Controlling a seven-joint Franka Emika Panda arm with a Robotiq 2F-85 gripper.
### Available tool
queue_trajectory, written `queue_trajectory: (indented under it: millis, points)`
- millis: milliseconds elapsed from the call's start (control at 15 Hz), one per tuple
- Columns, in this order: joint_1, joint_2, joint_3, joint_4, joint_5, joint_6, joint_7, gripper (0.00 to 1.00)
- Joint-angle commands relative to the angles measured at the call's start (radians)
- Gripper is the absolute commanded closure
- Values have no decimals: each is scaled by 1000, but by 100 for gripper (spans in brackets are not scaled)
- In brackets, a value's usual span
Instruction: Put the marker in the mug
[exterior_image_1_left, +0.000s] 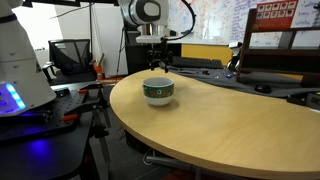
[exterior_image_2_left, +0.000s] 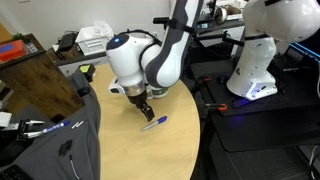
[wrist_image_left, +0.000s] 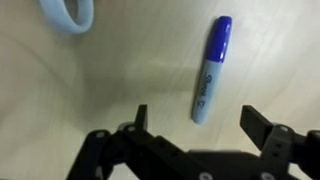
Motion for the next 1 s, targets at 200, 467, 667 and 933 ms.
queue_trajectory:
  millis: [200, 467, 667, 933]
  points:
    - [100, 62, -67, -164, -123, 373, 182, 0]
    - [171, 92, -103, -148, -72, 398, 288, 0]
    - [193, 110, -114, -114, -58, 367, 332, 34]
    - [185, 132, -127, -89, -40, 358, 334, 65]
